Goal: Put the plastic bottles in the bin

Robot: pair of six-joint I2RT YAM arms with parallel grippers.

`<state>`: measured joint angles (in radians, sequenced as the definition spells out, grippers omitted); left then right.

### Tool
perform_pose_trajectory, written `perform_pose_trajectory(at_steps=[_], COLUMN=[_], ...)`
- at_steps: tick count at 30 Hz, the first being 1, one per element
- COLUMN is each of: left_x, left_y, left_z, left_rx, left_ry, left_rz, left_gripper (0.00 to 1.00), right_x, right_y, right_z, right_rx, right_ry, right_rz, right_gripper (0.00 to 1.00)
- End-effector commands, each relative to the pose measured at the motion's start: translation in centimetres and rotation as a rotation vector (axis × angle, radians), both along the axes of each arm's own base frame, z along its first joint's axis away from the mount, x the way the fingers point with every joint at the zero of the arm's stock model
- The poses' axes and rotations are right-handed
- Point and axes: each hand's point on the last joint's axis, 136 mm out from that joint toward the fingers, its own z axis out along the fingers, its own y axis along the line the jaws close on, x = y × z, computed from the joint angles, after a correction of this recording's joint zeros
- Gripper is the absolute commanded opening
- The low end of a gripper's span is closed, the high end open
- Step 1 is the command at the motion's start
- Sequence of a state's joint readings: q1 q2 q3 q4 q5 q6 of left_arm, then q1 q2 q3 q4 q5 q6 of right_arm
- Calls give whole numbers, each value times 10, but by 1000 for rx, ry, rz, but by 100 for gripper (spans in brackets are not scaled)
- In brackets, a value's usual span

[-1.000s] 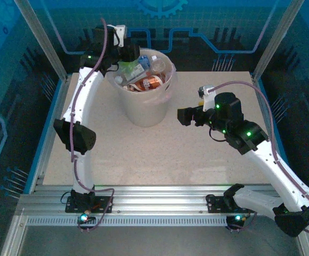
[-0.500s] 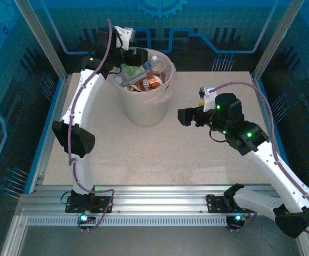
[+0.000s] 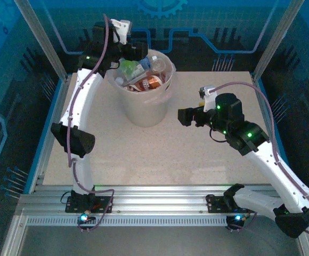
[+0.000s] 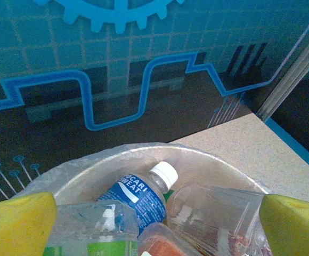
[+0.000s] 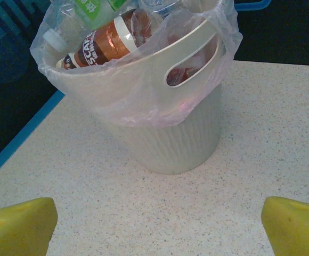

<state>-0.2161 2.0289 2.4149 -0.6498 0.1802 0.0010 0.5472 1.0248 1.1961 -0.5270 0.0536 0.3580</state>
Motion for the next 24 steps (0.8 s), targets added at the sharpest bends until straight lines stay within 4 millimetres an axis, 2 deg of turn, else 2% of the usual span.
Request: perform_pose_trajectory(at_steps=[1, 6, 9, 13, 15, 19, 21, 24], left_x=[-10, -27, -46, -81, -101, -143, -164, -195], left_y=[6, 15, 24, 40, 49, 73, 85, 96], left_z=[38, 64, 81, 97, 98, 77, 56, 12], left_rx=[-10, -28, -48, -78, -89, -110, -143, -207], left_ry=[-90, -132, -156, -209, -232, -248, -227, -182], left_rz=[19, 53, 85, 135, 165, 254, 309, 352], left_gripper=[99, 99, 99, 99, 99, 99, 99, 99], right_x=[-6, -8, -10, -13, -14, -18, -20, -25], right_y=[-7, -21, -35, -56, -68, -97, -111, -127], right_z=[11, 14, 14, 11, 8, -1, -8, -20], right_rx=[-8, -43, -76, -122, -142, -186, -208, -235], right_ry=[-30, -47, -57, -61, -66, -81, -84, -78], right_rz=[-14, -70, -124, -205, -254, -380, -438, -502], right_gripper=[100, 100, 100, 100, 100, 100, 100, 100])
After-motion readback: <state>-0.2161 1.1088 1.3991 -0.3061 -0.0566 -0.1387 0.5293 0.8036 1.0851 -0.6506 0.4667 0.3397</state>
